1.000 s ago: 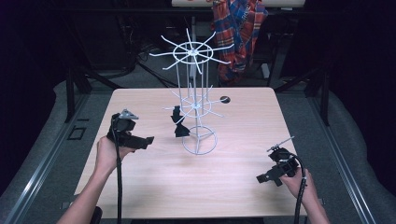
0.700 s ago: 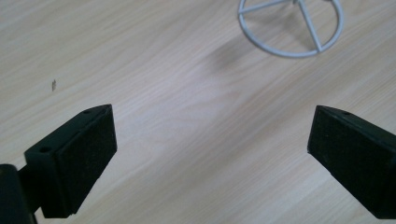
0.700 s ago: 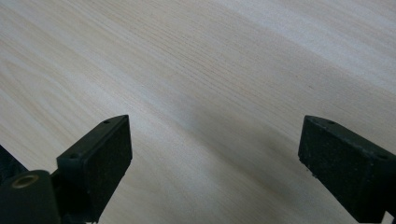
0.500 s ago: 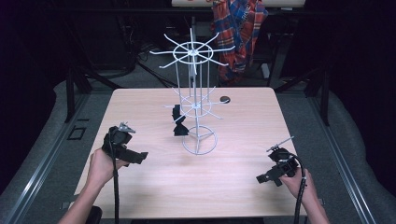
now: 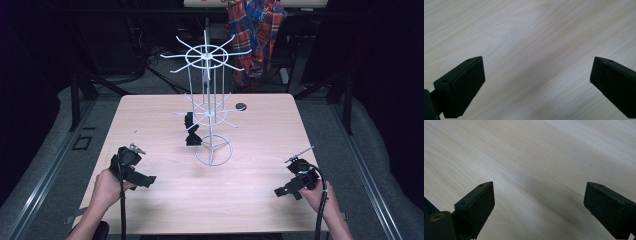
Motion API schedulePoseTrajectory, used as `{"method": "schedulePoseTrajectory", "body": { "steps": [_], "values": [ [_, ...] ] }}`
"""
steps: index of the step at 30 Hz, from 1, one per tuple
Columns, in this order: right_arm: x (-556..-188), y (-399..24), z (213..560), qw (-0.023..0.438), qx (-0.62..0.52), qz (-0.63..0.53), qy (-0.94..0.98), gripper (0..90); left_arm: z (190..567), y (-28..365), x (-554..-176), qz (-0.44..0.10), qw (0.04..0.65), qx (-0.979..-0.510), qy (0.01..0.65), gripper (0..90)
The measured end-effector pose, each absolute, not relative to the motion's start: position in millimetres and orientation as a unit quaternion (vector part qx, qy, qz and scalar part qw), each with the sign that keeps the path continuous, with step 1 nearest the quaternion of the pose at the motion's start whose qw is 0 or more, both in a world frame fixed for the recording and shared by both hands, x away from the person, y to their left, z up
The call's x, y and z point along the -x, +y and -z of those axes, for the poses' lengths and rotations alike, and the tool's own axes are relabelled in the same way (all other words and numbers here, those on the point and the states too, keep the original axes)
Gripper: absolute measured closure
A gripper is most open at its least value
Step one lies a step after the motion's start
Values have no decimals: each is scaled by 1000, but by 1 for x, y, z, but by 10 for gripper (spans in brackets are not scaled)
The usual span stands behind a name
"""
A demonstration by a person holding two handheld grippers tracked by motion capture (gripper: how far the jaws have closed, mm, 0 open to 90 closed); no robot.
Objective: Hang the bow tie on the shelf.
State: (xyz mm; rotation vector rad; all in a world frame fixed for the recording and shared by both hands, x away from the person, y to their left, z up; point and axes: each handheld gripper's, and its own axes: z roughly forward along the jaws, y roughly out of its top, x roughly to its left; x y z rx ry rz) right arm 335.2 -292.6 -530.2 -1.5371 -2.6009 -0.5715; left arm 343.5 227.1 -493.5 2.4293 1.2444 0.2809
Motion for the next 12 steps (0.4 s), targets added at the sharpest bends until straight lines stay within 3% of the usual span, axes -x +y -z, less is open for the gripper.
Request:
{"method": "schedulePoseTrajectory", "body": {
  "steps": [12],
  "values": [
    [-336,-292,531,37,498,187,-846,94,509,232,-348,-79,187,-866,457,0]
  ]
}}
